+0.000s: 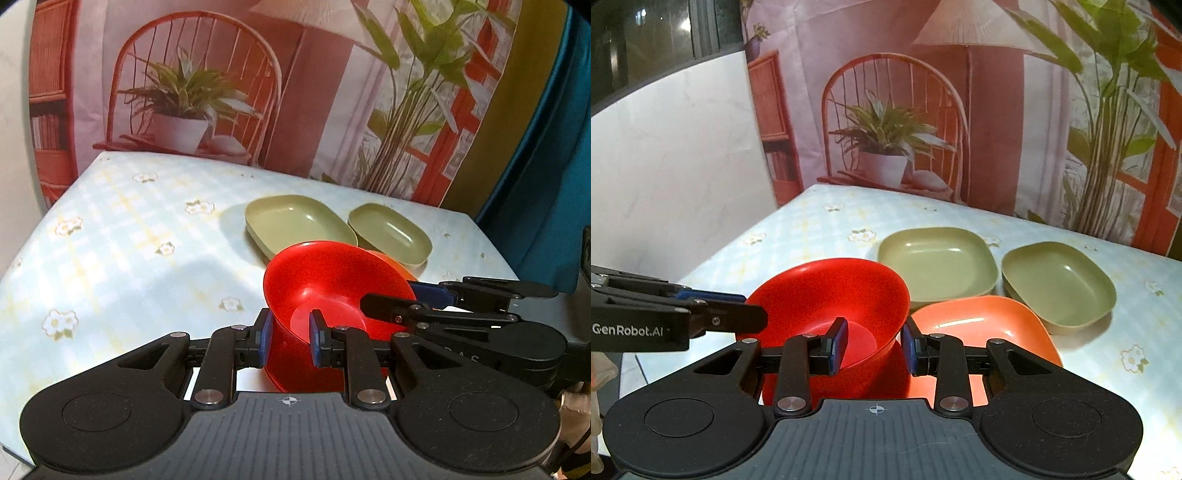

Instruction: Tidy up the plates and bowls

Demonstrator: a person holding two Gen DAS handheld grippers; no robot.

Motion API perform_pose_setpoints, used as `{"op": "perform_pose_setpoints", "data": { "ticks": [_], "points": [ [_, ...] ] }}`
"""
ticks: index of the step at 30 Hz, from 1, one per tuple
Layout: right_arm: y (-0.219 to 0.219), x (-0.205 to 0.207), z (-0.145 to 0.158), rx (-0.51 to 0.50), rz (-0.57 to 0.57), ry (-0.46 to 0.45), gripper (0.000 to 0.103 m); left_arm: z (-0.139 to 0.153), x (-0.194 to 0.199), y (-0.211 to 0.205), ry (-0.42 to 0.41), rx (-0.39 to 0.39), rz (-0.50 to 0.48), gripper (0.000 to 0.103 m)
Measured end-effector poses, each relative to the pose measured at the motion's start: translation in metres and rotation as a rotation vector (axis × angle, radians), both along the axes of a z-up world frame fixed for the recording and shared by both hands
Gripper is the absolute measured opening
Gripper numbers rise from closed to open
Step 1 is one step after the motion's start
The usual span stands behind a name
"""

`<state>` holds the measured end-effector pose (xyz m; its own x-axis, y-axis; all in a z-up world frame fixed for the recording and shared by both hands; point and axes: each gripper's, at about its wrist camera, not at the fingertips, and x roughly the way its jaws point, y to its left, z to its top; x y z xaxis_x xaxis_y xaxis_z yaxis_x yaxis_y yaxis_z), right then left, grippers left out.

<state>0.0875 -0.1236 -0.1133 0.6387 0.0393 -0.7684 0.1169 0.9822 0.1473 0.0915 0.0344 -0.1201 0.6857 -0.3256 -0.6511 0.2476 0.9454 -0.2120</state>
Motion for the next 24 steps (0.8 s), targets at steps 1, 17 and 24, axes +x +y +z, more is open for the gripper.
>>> {"op": "perform_pose_setpoints", "data": {
  "ticks": [1,17,24],
  "points": [
    [0.0,-0.002,-0.002,-0.003,0.0,0.004,0.029,-0.002,-0.001,0.0,0.002,-0.002,0.003,0.021],
    [0.008,-0.011,-0.02,-0.032,0.035,0.033,0.029,-0.017,-0.006,-0.001,0.031,-0.018,0.037,0.021],
    [0.009,-0.013,-0.021,-0.033,0.038,0.034,0.03,-0.017,-0.006,-0.002,0.036,-0.02,0.042,0.022]
  ]
}}
